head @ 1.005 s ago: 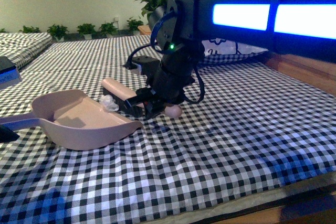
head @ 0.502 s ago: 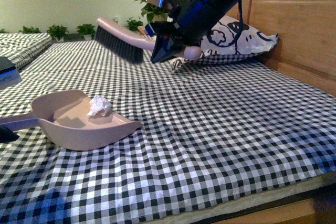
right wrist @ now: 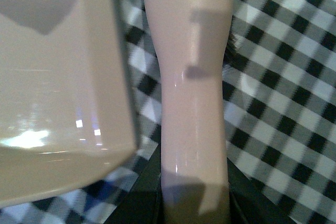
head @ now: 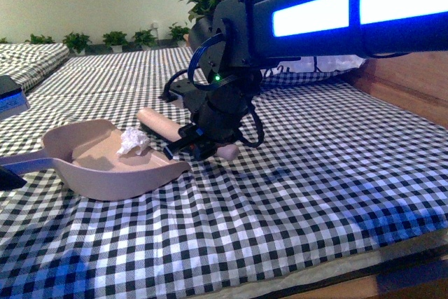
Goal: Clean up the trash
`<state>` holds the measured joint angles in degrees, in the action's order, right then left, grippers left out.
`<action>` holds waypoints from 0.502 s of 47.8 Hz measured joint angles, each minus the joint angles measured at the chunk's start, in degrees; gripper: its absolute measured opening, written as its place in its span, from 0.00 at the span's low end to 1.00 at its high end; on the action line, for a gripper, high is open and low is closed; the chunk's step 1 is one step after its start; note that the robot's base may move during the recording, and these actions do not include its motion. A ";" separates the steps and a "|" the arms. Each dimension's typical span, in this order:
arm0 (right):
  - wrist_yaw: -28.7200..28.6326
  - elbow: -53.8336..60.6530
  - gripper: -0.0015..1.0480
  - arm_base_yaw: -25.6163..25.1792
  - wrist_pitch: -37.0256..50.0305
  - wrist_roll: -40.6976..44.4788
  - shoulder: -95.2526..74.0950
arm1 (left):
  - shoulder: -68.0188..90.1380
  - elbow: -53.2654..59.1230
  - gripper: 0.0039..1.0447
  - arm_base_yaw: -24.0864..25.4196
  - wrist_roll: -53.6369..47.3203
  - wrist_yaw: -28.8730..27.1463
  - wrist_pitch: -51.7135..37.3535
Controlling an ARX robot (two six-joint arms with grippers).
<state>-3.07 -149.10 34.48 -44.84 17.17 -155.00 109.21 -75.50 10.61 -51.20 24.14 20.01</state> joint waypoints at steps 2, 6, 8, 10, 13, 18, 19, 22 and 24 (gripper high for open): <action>-2.51 2.12 0.18 0.37 0.46 0.11 1.33 | 0.00 0.00 0.25 0.00 -0.02 0.00 0.00; -7.72 5.97 0.18 0.63 0.42 0.28 4.61 | 0.00 0.00 0.25 0.00 -0.26 -0.09 0.11; -10.99 7.45 0.18 0.57 -0.02 0.63 6.27 | 0.00 0.00 0.25 0.00 -0.26 -0.09 0.15; -13.51 8.76 0.18 0.35 -0.74 1.22 8.20 | 0.00 0.00 0.25 0.00 -0.24 -0.04 0.15; -13.86 9.77 0.18 -0.11 -1.25 2.14 10.32 | 0.00 0.00 0.25 0.00 -0.24 -0.02 0.15; -10.08 11.02 0.18 -1.95 0.15 2.60 13.35 | 0.00 0.00 0.25 0.00 -0.24 -0.04 0.15; -9.25 11.52 0.18 -2.47 0.83 2.56 13.92 | 0.00 0.00 0.25 0.00 -0.24 -0.02 0.15; -5.16 14.91 0.18 -4.31 4.22 2.01 16.48 | 0.00 0.00 0.25 0.00 -0.24 -0.04 0.15; -3.10 18.60 0.18 -5.90 7.28 0.87 18.91 | 0.00 0.00 0.25 0.00 -0.24 -0.04 0.15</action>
<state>-6.17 -130.50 28.58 -37.56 18.04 -136.09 109.21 -75.50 10.61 -51.44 24.10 20.16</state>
